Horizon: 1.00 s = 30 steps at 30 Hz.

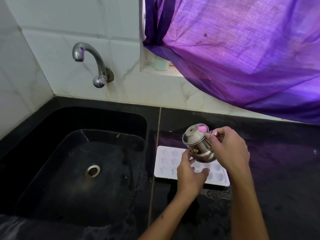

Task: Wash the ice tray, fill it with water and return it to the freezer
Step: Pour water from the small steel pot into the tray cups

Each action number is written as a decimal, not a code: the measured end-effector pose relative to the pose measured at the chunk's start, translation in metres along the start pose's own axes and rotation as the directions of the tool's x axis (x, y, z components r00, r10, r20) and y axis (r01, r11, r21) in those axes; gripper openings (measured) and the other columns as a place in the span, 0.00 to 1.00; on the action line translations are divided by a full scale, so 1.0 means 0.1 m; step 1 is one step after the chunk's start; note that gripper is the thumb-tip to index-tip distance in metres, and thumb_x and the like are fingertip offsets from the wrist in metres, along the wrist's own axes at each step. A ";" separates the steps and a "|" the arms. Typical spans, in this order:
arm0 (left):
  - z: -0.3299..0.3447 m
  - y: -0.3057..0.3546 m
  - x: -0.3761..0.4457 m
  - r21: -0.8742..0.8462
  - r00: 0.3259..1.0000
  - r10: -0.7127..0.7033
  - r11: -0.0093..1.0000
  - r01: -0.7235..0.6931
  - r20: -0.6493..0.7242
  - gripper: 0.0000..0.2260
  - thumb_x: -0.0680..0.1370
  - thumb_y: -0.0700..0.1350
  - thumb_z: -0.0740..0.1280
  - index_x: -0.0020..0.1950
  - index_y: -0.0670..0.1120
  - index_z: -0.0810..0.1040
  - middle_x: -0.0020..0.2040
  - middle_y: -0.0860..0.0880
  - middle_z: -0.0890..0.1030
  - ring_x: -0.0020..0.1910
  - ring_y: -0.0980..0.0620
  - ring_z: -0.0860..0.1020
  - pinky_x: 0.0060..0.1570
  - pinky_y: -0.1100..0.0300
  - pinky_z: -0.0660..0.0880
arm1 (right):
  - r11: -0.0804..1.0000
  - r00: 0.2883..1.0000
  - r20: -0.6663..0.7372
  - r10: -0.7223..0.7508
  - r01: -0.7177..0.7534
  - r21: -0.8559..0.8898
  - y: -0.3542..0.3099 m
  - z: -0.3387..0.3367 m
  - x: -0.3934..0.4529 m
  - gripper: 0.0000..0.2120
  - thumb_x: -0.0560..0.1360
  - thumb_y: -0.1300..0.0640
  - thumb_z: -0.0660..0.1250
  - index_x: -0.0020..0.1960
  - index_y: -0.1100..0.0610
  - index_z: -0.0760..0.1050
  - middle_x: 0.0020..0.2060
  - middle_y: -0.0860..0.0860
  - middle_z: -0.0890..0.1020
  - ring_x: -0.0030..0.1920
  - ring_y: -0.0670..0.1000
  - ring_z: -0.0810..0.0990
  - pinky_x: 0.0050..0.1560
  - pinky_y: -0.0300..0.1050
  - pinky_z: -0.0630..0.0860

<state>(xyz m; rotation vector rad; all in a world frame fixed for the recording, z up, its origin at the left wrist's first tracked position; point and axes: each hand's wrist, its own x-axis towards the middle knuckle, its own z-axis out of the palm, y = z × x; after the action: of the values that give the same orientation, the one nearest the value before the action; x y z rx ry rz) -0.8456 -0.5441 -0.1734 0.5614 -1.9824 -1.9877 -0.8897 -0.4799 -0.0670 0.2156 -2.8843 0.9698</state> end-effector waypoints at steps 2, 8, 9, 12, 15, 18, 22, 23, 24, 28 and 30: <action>-0.03 0.00 0.01 -0.001 1.000 0.000 1.000 0.000 -0.004 0.29 0.70 0.37 0.74 0.67 0.50 0.68 0.56 0.60 0.74 0.57 0.60 0.73 0.51 0.72 0.69 | 1.000 1.000 0.002 -0.005 0.005 -0.004 -0.04 0.03 0.00 0.04 0.78 0.49 0.64 0.48 0.49 0.71 0.49 0.50 0.79 0.46 0.52 0.75 0.44 0.46 0.68; -0.09 0.00 0.03 0.027 0.999 -0.032 0.999 0.032 -0.007 0.29 0.69 0.37 0.74 0.67 0.51 0.67 0.52 0.63 0.73 0.54 0.60 0.73 0.54 0.68 0.70 | 0.998 0.999 0.011 -0.034 0.035 -0.061 -0.12 0.13 0.00 0.06 0.78 0.49 0.65 0.52 0.50 0.74 0.50 0.49 0.79 0.45 0.50 0.75 0.43 0.45 0.68; -0.10 0.00 0.03 0.028 0.999 -0.038 0.999 0.038 -0.005 0.29 0.69 0.37 0.74 0.67 0.50 0.67 0.51 0.64 0.73 0.54 0.60 0.73 0.54 0.68 0.70 | 0.997 0.999 0.012 -0.035 0.035 -0.069 -0.14 0.14 0.01 0.07 0.78 0.49 0.65 0.54 0.51 0.75 0.50 0.50 0.79 0.45 0.50 0.75 0.43 0.45 0.68; -0.13 0.00 0.04 0.030 0.999 -0.053 0.998 0.052 0.008 0.29 0.69 0.37 0.74 0.67 0.51 0.67 0.51 0.63 0.73 0.55 0.58 0.73 0.55 0.66 0.70 | 0.995 0.999 0.020 -0.035 0.036 -0.089 -0.18 0.16 0.01 0.09 0.77 0.49 0.65 0.55 0.51 0.75 0.51 0.50 0.79 0.46 0.51 0.75 0.44 0.47 0.71; -0.14 -0.01 0.05 0.037 0.998 -0.061 0.997 0.061 0.016 0.29 0.69 0.38 0.74 0.67 0.51 0.67 0.54 0.60 0.73 0.55 0.59 0.72 0.55 0.67 0.70 | 0.994 0.999 0.017 -0.040 0.041 -0.105 -0.20 0.18 0.01 0.09 0.77 0.49 0.65 0.55 0.51 0.75 0.51 0.50 0.79 0.48 0.53 0.77 0.47 0.50 0.74; -0.15 -0.01 0.05 0.028 0.997 -0.072 0.997 0.071 0.021 0.29 0.69 0.38 0.74 0.66 0.51 0.67 0.54 0.59 0.73 0.55 0.58 0.72 0.54 0.67 0.70 | 0.992 0.999 0.013 -0.039 0.041 -0.118 -0.21 0.18 0.01 0.08 0.77 0.49 0.65 0.55 0.51 0.75 0.50 0.50 0.79 0.47 0.52 0.76 0.46 0.48 0.71; -0.15 -0.02 0.05 0.021 0.996 -0.083 0.996 0.082 0.028 0.29 0.69 0.38 0.74 0.66 0.51 0.67 0.54 0.58 0.74 0.56 0.57 0.73 0.55 0.66 0.71 | 0.990 0.999 0.013 -0.044 0.045 -0.131 -0.21 0.18 0.01 0.08 0.78 0.50 0.65 0.55 0.51 0.75 0.51 0.50 0.79 0.45 0.51 0.74 0.44 0.46 0.69; -0.15 -0.02 0.05 0.022 0.996 -0.084 0.996 0.083 0.028 0.28 0.69 0.38 0.74 0.66 0.50 0.68 0.54 0.58 0.74 0.56 0.57 0.73 0.56 0.65 0.71 | 0.990 0.999 0.013 -0.046 0.047 -0.132 -0.21 0.19 0.01 0.08 0.78 0.50 0.64 0.55 0.51 0.75 0.51 0.50 0.79 0.45 0.51 0.73 0.44 0.46 0.68; -0.15 -0.02 0.05 0.024 0.996 -0.086 0.996 0.086 0.026 0.28 0.69 0.38 0.74 0.66 0.51 0.68 0.54 0.58 0.74 0.57 0.57 0.73 0.56 0.65 0.71 | 0.990 0.999 0.012 -0.048 0.049 -0.134 -0.21 0.19 0.01 0.08 0.78 0.50 0.64 0.55 0.51 0.75 0.51 0.50 0.79 0.44 0.51 0.73 0.44 0.46 0.68; -0.14 -0.02 0.04 0.030 0.995 -0.091 0.996 0.090 0.028 0.28 0.69 0.38 0.73 0.66 0.50 0.68 0.55 0.57 0.75 0.59 0.55 0.74 0.58 0.63 0.72 | 0.992 0.999 0.019 -0.040 0.042 -0.117 -0.17 0.21 0.03 0.07 0.77 0.50 0.65 0.54 0.51 0.75 0.51 0.50 0.79 0.48 0.54 0.76 0.47 0.49 0.71; -0.14 -0.02 0.03 0.024 0.996 -0.092 0.996 0.091 0.022 0.28 0.69 0.37 0.73 0.66 0.50 0.68 0.55 0.57 0.75 0.60 0.55 0.74 0.59 0.62 0.72 | 0.994 0.999 0.021 -0.045 0.046 -0.104 -0.15 0.21 0.03 0.07 0.77 0.50 0.65 0.54 0.51 0.75 0.52 0.50 0.79 0.49 0.54 0.77 0.48 0.50 0.73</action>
<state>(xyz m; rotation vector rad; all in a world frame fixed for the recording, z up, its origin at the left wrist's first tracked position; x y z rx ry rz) -0.8418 -0.5581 -0.1756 0.6482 -2.0298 -2.0365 -0.8913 -0.5047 -0.0749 0.2822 -2.9224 0.8118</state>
